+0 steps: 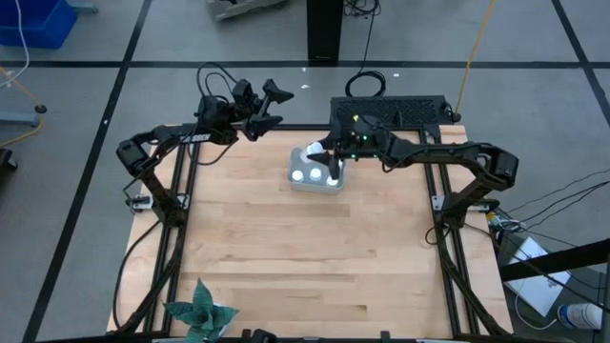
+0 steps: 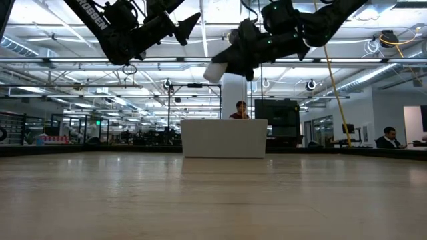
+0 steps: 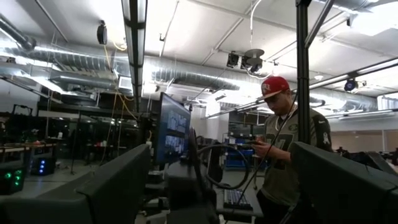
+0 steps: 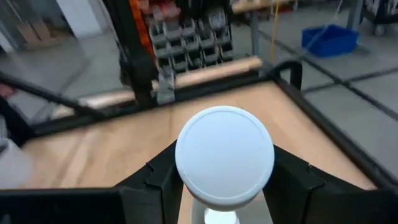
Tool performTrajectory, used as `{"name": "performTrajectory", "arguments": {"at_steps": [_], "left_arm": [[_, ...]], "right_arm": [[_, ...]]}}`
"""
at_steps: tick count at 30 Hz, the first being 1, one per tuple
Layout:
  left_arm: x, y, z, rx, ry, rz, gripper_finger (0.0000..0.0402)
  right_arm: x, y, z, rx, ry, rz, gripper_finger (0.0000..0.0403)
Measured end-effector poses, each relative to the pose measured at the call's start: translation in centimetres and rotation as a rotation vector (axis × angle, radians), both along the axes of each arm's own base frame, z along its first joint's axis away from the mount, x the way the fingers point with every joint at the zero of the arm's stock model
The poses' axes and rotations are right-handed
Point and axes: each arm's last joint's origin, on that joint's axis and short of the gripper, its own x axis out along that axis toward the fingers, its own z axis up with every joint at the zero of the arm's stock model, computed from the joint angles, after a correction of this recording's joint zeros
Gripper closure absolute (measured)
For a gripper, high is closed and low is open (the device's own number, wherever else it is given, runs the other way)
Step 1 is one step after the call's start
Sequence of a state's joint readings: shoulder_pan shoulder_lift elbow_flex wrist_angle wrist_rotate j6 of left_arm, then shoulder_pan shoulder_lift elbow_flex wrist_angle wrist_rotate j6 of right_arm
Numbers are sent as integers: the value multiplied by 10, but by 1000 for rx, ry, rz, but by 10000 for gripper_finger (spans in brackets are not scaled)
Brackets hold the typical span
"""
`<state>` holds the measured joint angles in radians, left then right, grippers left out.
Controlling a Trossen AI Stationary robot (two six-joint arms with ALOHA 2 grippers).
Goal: Pick and place pill bottles into a basket
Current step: Put the white pill bottle into the gray bin
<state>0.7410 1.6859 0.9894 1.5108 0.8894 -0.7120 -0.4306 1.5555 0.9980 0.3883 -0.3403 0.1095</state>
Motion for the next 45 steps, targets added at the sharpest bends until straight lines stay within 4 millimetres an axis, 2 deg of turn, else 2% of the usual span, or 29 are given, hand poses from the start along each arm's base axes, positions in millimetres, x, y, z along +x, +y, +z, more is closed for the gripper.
{"name": "performTrajectory", "arguments": {"at_steps": [4,11,18,22,31,38,45], "left_arm": [[0,0,0,6,-3,5,7],[0,0,0,3,-7,10,7],[0,0,0,5,-19,29,7],[0,1,0,3,-16,31,7],[2,2,-2,-7,0,44,7],[3,3,-3,2,10,45,7],[2,3,-3,4,10,44,7]], "right_arm": [[-1,-3,5,24,-60,10,242],[0,-14,20,54,53,7,242],[2,-16,31,47,181,-1,242],[7,-19,25,63,254,-6,242],[34,-31,2,85,360,7,242],[43,-35,-28,123,440,12,242],[47,-36,-40,129,459,21,242]]}}
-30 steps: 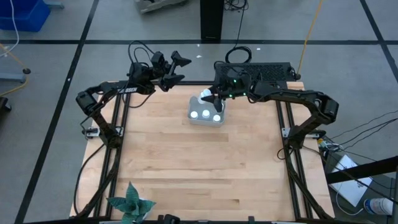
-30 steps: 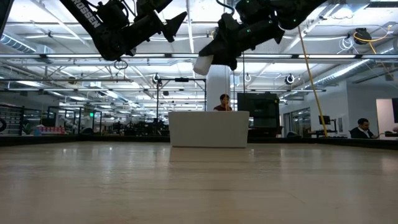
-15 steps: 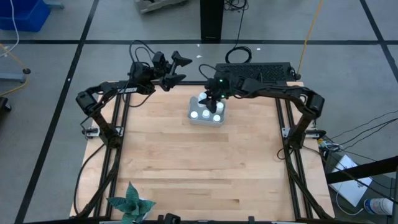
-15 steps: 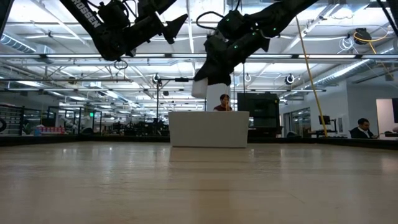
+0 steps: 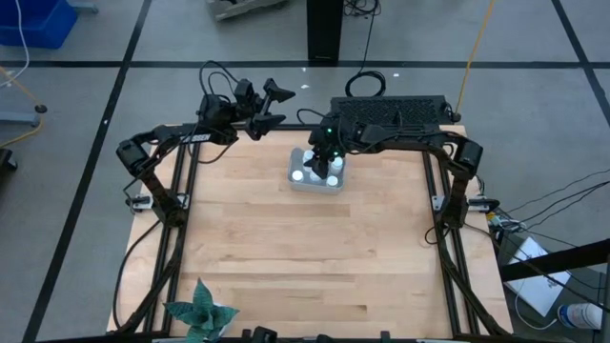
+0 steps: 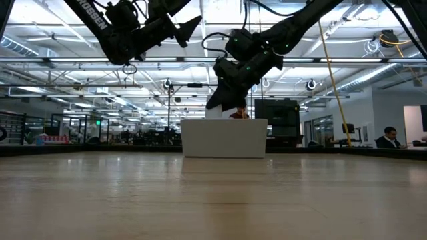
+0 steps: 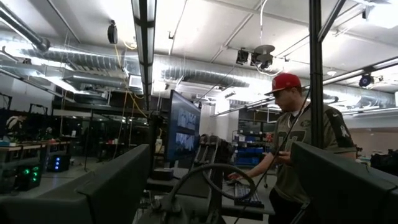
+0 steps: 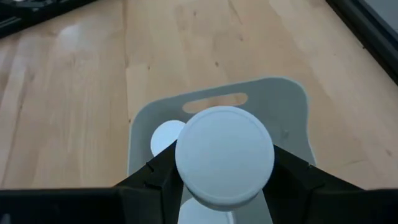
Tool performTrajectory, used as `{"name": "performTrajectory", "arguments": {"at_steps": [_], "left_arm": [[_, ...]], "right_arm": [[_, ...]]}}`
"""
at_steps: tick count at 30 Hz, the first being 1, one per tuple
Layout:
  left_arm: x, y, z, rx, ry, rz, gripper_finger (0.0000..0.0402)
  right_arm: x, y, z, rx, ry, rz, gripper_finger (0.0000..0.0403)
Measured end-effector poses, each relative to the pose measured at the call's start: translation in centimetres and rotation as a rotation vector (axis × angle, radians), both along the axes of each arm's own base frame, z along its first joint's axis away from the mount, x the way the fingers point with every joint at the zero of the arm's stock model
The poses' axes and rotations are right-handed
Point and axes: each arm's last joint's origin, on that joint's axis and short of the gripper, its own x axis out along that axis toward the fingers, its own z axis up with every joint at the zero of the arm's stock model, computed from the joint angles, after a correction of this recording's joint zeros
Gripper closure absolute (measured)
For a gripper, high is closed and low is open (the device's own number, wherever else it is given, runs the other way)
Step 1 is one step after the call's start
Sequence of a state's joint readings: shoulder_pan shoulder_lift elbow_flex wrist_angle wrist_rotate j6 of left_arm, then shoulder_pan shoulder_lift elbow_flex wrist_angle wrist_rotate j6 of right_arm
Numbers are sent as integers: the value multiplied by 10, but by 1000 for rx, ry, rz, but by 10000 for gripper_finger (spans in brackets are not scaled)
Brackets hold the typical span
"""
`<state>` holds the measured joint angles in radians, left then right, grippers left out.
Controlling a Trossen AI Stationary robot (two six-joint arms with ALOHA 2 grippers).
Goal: Pick and place pill bottles into a basket
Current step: Put the white pill bottle into the gray bin
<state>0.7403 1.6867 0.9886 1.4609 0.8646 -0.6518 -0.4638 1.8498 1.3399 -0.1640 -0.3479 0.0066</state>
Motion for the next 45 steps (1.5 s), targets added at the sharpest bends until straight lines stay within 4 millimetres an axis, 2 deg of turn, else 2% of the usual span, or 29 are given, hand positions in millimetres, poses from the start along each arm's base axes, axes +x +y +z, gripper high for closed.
{"name": "performTrajectory", "arguments": {"at_steps": [10,21,28,45], "left_arm": [[0,0,0,3,-1,0,7],[0,0,0,2,0,-1,7],[0,0,0,1,0,-2,7],[0,0,0,4,2,-4,7]], "right_arm": [[7,0,-11,-3,-4,4,242],[5,-6,-11,-11,-10,-6,242],[7,-12,-18,-9,-20,-22,242],[2,-14,-25,4,39,-22,242]]}}
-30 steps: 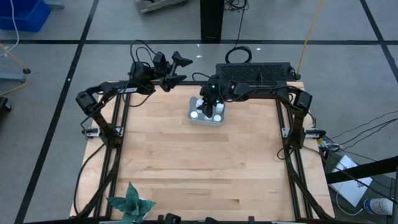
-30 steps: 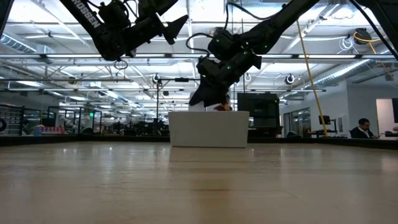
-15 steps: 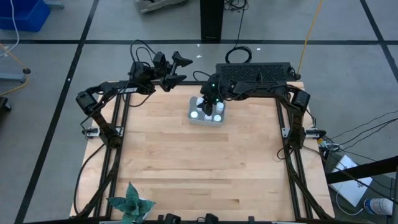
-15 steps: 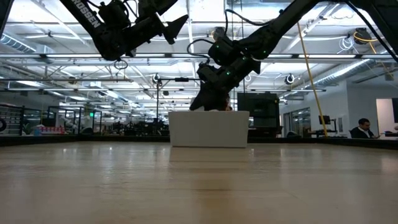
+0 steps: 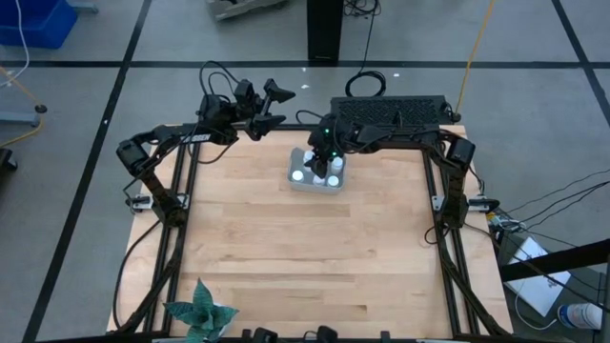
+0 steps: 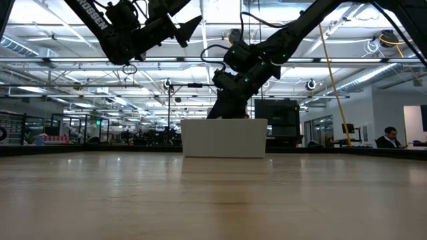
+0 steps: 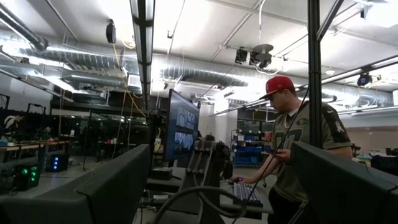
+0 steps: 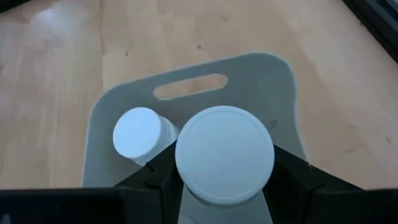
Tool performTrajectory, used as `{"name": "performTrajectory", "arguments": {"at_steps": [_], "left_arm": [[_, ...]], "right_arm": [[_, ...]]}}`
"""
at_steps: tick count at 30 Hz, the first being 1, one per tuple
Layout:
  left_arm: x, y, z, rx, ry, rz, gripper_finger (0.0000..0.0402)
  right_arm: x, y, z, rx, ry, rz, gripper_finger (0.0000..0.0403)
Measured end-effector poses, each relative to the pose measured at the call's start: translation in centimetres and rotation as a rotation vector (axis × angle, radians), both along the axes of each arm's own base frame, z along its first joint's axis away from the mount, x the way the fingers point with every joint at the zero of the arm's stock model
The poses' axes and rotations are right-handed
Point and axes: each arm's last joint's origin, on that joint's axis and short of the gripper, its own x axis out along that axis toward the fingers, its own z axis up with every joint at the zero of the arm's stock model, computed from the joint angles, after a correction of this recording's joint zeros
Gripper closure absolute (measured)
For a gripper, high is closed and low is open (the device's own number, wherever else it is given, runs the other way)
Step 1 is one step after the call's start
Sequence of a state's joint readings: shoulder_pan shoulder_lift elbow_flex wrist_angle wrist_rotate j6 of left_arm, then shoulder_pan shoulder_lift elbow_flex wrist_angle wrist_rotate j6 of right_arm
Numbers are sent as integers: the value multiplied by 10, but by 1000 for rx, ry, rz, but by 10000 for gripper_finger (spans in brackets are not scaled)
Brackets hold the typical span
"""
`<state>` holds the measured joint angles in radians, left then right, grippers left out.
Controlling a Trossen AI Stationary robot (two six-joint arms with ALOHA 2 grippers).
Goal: Pick and place pill bottles into a basket
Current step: Put the white pill bottle into the gray bin
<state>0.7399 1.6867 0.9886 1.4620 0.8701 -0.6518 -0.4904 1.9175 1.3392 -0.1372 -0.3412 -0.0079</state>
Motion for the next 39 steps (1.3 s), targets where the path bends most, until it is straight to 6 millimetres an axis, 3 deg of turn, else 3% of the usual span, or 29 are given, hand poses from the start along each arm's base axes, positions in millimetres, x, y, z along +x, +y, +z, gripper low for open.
{"name": "performTrajectory", "arguments": {"at_steps": [13,24,39], "left_arm": [[0,-1,0,-2,1,-4,7],[0,-1,0,2,0,-4,7],[0,-1,0,14,10,-18,7]], "right_arm": [[-11,-10,-10,-17,18,-46,242],[-18,-6,-25,-5,35,-49,242],[-14,-3,-24,14,-2,-36,242]]}}
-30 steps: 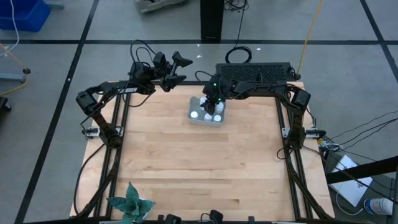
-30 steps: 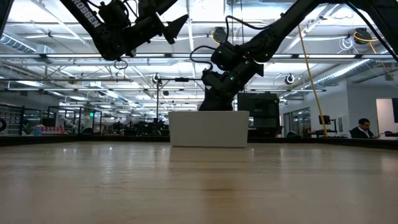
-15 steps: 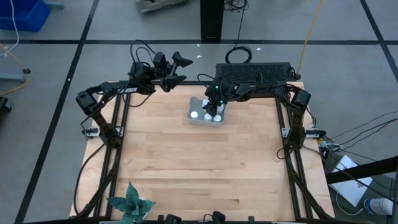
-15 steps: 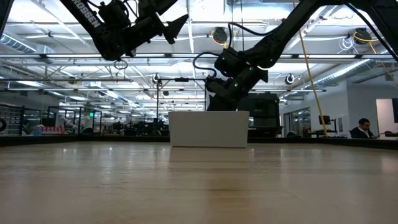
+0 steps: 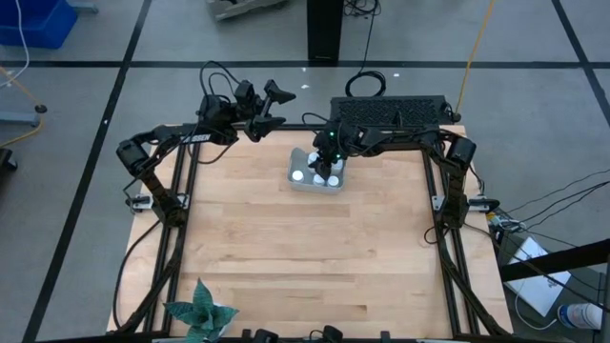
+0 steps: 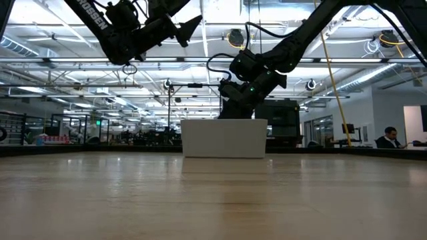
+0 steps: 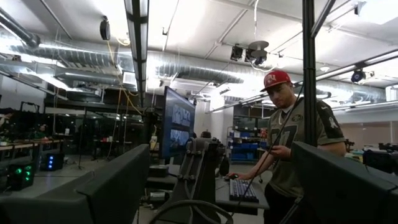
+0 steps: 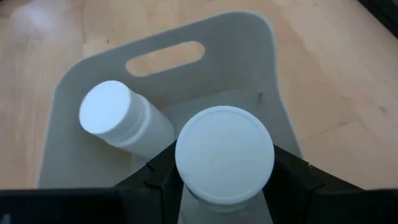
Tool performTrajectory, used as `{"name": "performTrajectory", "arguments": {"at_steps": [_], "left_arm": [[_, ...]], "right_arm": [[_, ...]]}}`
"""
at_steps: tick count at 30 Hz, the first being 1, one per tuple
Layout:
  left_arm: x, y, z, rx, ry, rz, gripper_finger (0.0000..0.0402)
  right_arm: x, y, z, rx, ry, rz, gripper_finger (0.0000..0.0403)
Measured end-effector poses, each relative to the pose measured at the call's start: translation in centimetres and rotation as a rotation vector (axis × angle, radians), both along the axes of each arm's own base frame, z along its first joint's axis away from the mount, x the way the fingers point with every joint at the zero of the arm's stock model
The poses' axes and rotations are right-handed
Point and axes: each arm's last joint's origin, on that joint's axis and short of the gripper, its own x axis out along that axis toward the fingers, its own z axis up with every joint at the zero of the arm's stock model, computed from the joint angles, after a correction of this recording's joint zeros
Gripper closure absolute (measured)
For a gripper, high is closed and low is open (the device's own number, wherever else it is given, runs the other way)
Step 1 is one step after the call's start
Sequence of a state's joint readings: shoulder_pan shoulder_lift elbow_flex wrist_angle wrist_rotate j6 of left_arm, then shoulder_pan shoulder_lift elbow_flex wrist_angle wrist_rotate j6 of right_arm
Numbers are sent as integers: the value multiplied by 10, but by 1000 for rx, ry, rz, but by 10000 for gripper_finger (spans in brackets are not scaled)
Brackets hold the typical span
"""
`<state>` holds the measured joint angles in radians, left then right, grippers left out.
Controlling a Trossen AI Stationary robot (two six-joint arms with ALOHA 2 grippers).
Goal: Pick and place pill bottles into a basket
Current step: Put the white pill bottle into the gray bin, then return to Home Position
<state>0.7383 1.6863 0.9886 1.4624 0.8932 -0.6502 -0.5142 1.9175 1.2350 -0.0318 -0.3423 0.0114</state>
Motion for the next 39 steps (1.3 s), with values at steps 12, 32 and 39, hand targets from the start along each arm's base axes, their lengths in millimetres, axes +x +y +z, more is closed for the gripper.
{"name": "performTrajectory", "arguments": {"at_steps": [12,32,39], "left_arm": [[0,0,0,-1,0,0,7],[0,0,0,1,2,-4,7],[0,0,0,3,3,-6,7]], "right_arm": [[2,3,0,-9,5,-22,219],[6,1,5,-18,-58,-36,210],[7,1,9,-28,-84,-40,211]]}}
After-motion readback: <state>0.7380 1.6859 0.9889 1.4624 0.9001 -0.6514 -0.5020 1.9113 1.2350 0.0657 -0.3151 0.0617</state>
